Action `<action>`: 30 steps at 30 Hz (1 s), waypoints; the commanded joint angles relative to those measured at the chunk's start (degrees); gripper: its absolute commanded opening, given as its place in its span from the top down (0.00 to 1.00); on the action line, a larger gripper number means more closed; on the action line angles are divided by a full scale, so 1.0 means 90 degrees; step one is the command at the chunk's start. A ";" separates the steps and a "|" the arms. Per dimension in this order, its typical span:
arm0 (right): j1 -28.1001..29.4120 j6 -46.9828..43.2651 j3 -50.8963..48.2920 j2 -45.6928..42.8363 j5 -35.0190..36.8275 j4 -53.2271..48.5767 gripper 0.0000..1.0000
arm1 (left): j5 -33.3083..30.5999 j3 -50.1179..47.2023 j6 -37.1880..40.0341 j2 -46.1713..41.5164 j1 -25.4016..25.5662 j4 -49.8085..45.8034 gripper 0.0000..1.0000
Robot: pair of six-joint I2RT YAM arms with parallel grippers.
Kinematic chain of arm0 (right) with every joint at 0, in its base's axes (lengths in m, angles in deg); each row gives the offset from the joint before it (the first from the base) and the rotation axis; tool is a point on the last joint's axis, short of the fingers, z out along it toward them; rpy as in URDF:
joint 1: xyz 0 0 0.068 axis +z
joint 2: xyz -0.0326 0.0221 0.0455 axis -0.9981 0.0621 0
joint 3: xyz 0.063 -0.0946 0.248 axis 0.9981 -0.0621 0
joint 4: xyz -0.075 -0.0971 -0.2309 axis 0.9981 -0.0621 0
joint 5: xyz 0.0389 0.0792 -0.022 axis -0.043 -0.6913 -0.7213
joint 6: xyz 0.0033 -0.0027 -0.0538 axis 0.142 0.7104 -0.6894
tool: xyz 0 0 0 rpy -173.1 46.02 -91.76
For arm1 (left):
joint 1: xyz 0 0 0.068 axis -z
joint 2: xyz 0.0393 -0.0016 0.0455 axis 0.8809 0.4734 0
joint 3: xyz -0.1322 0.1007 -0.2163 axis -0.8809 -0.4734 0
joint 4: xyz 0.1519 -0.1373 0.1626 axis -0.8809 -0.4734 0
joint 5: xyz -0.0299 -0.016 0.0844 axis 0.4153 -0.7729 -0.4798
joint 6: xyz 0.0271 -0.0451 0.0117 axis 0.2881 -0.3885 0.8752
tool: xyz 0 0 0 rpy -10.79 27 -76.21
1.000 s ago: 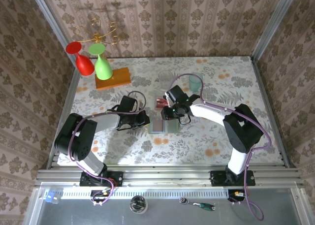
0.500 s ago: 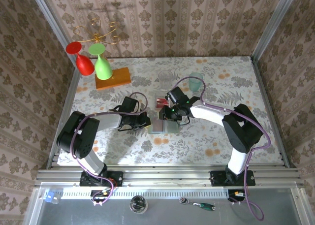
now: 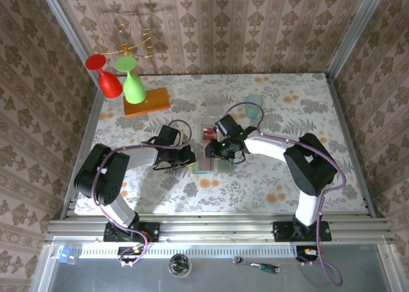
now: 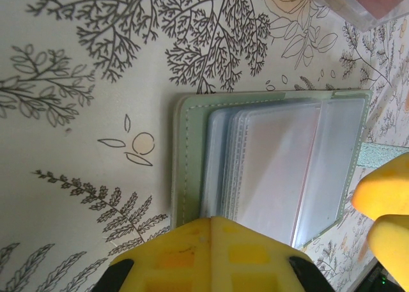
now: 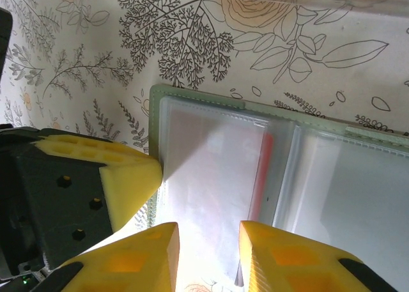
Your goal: Take the credit cards out of the card holder
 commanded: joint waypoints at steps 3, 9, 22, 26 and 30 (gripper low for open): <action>0.0071 0.0073 0.0215 0.0180 -0.0169 -0.0078 0.68 | 0.0051 0.0144 0.0101 0.0089 0.0033 -0.0151 0.99; 0.0091 0.0069 0.0269 0.0255 -0.0208 -0.0068 0.67 | 0.0049 0.0143 0.0092 0.0081 0.0033 -0.0156 0.99; 0.0111 0.0064 0.0439 0.0474 -0.0277 -0.0068 0.68 | 0.0054 0.0125 0.0085 0.0059 0.0033 -0.0163 0.99; 0.0115 0.0064 0.0445 0.0508 -0.0287 -0.0065 0.68 | 0.0047 0.0133 0.0091 0.0065 0.0034 -0.0165 0.99; 0.0121 0.0064 0.0445 0.0563 -0.0352 -0.0044 0.67 | 0.0056 0.0123 0.0088 0.0060 0.0033 -0.0168 0.99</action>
